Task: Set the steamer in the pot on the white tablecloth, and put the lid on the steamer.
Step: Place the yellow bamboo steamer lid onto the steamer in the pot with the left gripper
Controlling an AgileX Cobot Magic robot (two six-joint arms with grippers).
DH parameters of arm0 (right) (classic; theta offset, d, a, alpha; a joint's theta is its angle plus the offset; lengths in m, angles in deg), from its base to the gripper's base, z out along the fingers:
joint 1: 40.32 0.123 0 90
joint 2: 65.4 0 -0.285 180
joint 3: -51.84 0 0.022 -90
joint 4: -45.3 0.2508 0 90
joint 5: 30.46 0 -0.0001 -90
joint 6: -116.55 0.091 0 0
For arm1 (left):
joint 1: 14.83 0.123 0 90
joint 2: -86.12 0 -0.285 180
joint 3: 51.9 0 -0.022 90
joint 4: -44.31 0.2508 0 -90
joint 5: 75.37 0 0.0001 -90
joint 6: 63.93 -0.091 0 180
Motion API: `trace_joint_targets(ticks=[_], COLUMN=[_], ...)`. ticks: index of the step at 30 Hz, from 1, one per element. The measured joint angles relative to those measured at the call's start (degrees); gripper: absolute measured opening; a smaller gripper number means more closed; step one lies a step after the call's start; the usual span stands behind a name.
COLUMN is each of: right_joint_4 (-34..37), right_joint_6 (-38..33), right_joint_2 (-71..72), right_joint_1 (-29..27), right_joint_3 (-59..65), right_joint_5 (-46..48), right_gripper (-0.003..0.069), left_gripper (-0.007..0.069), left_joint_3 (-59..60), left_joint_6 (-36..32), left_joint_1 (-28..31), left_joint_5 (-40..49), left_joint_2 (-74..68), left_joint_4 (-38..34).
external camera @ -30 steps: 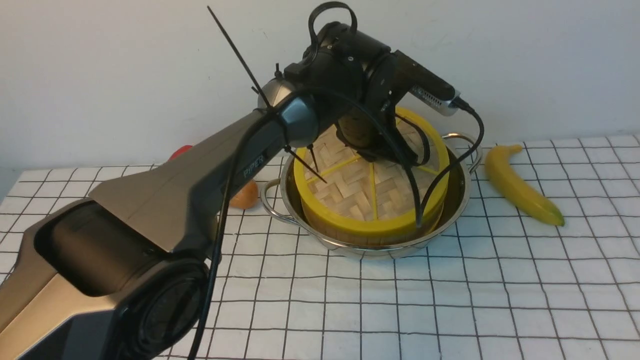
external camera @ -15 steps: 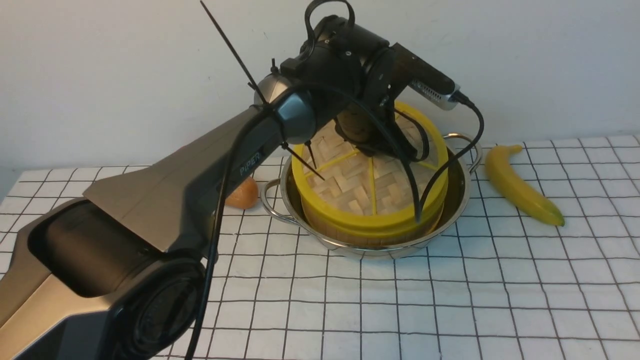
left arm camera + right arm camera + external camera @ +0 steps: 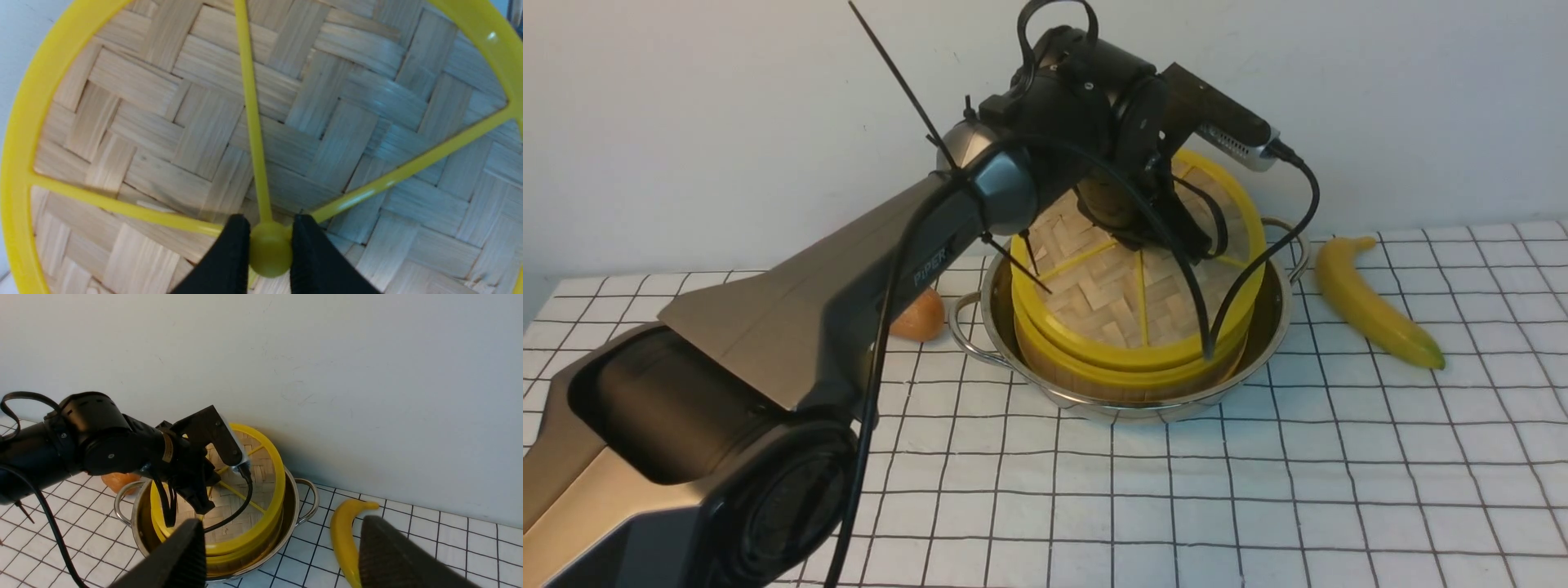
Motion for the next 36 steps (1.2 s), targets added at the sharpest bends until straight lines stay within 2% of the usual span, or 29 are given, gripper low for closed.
trace_joint_targets(ticks=[9,20,36], right_joint_4=[0.00,0.00,0.00], right_joint_6=[0.00,-0.04,-0.18], right_joint_2=[0.00,-0.33,-0.33], right_joint_1=[0.00,0.00,0.00], right_joint_3=[0.00,0.00,0.00], right_joint_5=[0.00,0.00,0.00], right_gripper=[0.0491,0.0491,0.0491], left_gripper=[0.0117,0.0117,0.0117], left_joint_3=[0.00,0.00,0.05], left_joint_6=[-0.07,-0.19,-0.19], left_joint_1=[0.05,0.05,0.05], left_joint_5=[3.67,5.81,2.95], left_joint_2=[2.08,3.86,1.93], left_joint_4=[4.38,0.75,-0.93])
